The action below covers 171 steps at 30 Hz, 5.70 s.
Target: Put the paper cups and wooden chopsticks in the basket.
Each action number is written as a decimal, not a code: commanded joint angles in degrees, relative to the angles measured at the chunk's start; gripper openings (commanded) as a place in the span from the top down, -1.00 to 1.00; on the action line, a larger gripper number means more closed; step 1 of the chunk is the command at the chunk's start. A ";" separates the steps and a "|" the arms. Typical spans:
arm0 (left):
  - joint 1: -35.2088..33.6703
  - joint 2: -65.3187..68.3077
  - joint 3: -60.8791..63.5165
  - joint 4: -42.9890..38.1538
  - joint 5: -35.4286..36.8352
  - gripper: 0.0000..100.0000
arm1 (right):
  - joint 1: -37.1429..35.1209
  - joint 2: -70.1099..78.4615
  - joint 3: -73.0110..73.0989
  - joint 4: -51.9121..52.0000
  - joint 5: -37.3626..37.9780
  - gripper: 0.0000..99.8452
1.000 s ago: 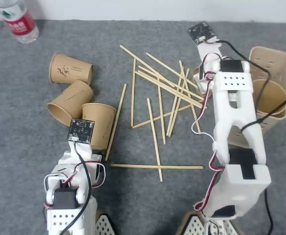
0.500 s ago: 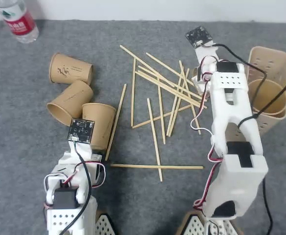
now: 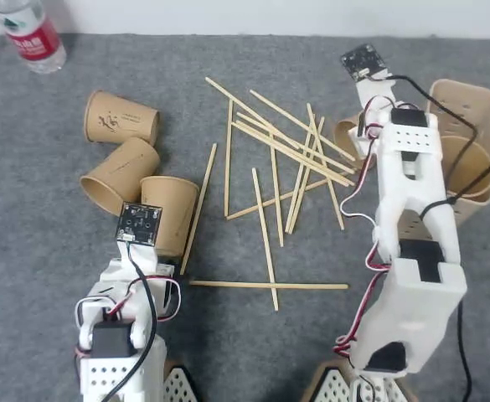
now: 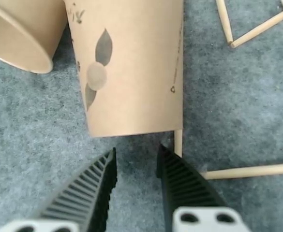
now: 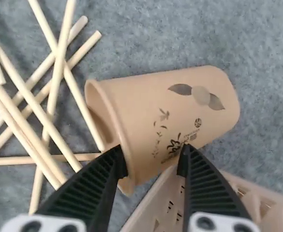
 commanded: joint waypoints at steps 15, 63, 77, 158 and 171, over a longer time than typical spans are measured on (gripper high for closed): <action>-0.18 -0.70 -0.31 0.53 -0.62 0.74 | 2.33 1.01 -1.05 -8.48 0.97 0.98; -0.26 -0.70 -0.31 0.44 -0.62 0.74 | 12.44 -52.62 -27.16 48.84 -4.92 0.98; -0.26 -0.70 -0.31 0.44 -0.62 0.74 | 24.66 -51.30 -15.12 48.66 -4.92 0.98; -0.26 -0.70 -0.31 0.44 -0.62 0.74 | 20.35 -28.62 0.97 28.79 -13.01 0.53; -0.26 -0.70 -0.31 0.44 -0.62 0.74 | 20.35 -29.41 13.89 16.84 -13.01 0.53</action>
